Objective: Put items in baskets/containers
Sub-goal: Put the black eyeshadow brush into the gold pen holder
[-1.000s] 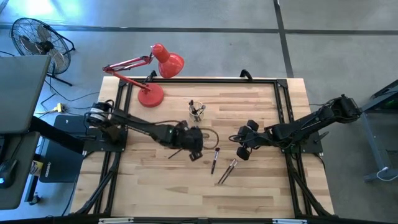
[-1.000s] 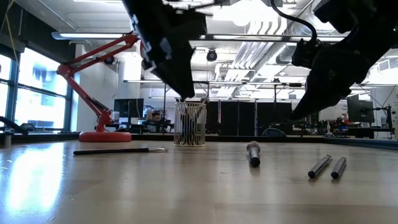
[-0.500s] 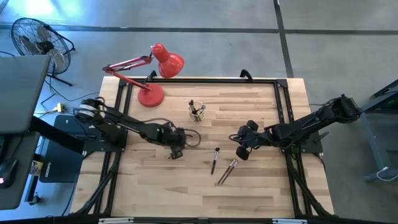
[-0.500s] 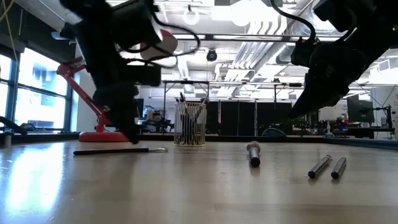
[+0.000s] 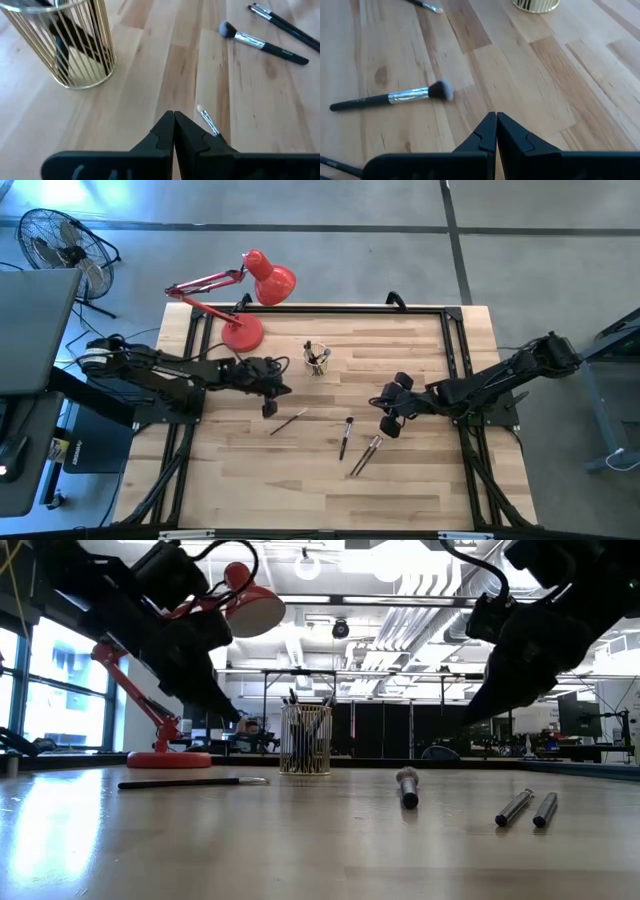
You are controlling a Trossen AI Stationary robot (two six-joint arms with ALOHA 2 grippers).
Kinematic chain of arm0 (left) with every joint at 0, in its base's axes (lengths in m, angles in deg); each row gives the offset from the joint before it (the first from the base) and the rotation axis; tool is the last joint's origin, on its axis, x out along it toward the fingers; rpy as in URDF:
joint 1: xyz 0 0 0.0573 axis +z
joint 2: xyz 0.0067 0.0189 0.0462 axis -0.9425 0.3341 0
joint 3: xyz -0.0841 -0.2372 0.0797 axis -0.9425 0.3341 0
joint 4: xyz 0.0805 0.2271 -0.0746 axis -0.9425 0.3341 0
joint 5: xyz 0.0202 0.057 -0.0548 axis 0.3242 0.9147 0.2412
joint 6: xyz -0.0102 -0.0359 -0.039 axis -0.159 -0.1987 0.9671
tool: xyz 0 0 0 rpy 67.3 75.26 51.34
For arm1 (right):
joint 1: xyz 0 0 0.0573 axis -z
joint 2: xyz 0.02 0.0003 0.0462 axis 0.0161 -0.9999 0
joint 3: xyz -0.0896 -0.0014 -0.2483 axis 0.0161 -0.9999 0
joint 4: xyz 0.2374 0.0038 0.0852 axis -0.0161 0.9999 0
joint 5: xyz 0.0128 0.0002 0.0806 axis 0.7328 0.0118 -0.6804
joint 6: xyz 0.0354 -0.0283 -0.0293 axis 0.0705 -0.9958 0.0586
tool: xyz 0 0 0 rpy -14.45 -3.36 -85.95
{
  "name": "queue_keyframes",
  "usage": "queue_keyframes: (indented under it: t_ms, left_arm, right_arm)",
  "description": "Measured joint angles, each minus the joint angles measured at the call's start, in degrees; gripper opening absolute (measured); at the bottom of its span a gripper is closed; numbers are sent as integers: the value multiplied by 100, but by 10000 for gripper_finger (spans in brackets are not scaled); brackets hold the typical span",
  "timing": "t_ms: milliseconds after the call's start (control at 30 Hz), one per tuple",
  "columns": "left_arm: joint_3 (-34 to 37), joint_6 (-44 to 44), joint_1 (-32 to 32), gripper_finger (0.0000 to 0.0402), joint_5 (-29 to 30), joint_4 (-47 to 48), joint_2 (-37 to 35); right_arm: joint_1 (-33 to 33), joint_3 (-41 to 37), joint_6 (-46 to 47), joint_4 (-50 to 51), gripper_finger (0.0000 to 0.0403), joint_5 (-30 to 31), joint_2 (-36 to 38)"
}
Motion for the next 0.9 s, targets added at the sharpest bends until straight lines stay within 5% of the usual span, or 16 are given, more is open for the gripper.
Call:
queue_keyframes:
  t_ms: [200,367,567,733,900]
  left_arm:
    - [8,99,-79,1,92,-536,-13]
    - [10,-68,-618,1,1029,-366,-288]
    - [101,-307,-1107,1,1309,44,-832]
    - [366,-556,-1162,1,980,24,-1249]
    - [450,-765,-1163,1,511,341,-1414]
  right_arm:
    - [0,0,19,-212,7,178,2]
    - [-46,2,663,-257,1,230,4]
    - [-919,587,1412,41,1,894,-312]
    - [-1399,1904,2354,1507,1,1458,-1165]
    - [-1296,3609,3681,3733,0,378,-2331]
